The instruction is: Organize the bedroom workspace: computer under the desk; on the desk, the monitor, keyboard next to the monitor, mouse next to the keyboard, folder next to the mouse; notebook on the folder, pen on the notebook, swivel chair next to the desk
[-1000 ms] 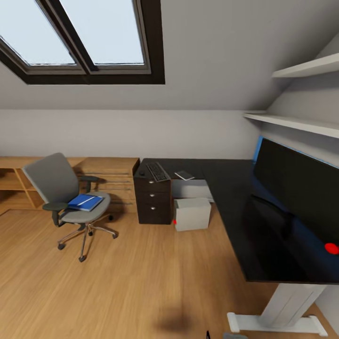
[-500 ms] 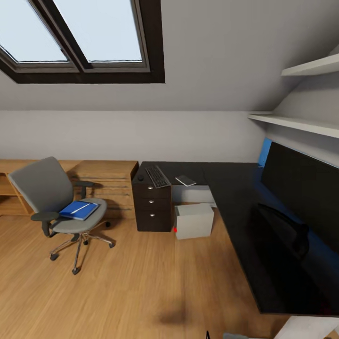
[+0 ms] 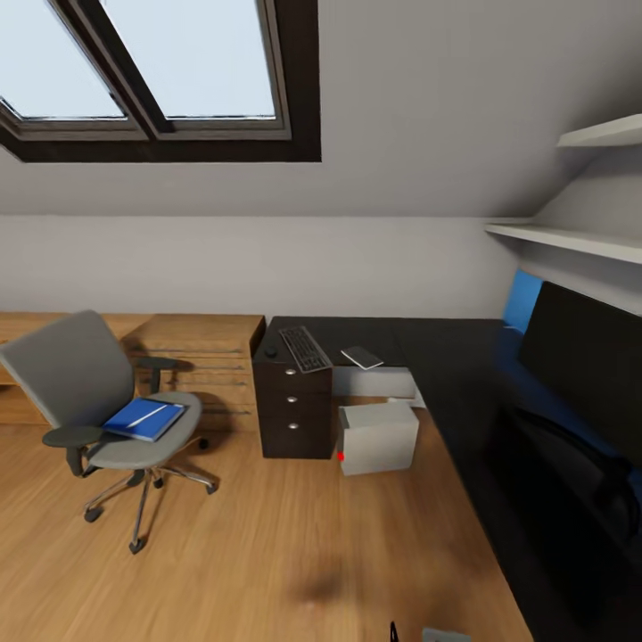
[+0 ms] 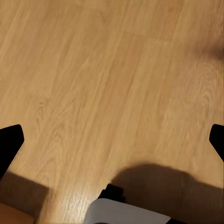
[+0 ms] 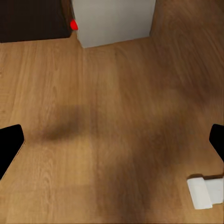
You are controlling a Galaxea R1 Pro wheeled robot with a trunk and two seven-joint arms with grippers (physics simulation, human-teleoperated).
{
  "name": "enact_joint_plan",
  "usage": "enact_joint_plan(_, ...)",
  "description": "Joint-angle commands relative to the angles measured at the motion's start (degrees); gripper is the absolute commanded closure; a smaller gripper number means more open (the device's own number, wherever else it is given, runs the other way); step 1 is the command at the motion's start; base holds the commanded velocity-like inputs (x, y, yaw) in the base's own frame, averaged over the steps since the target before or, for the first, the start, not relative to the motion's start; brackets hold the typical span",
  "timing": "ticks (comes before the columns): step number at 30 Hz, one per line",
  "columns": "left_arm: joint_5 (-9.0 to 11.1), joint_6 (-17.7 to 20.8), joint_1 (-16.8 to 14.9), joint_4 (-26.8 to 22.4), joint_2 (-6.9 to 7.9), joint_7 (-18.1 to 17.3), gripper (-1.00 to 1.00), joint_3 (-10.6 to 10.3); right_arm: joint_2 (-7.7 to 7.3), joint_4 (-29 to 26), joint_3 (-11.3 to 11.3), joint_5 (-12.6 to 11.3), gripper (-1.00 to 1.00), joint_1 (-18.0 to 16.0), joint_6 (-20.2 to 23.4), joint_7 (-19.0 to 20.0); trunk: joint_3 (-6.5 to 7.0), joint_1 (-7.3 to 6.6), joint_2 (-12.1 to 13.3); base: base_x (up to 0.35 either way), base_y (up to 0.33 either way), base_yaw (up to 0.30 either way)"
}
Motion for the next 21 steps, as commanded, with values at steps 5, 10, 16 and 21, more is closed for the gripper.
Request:
enact_joint_plan(5,0.52,-0.30,-0.03,-0.03,0.03,0.36,-1.00,-0.33,-0.17,0.07,-0.35,0.74,-1.00,-0.04,-0.11,-0.36,-0.05,0.04,-0.04,0.310,0.171,0.000)
enact_joint_plan(10,0.51,0.04,-0.03,-2.50,0.10,0.41,-1.00,-0.33,-0.27,-0.97,-0.33,0.67,-1.00,-0.04,-0.11,-0.31,-0.04,0.04,-0.04,0.315,0.141,0.000)
enact_joint_plan(16,0.54,13.00,-0.09,-18.37,0.40,0.72,-1.00,0.03,0.05,-8.95,-0.20,0.65,-1.00,-0.10,-0.20,-0.27,-0.04,0.04,-0.04,0.323,0.089,0.000)
enact_joint_plan(21,0.81,23.22,-2.72,-31.39,0.19,0.81,-1.00,1.02,0.40,-17.43,-0.24,-0.22,-1.00,-3.19,6.15,-0.31,-0.04,0.04,-0.04,0.329,0.037,0.000)
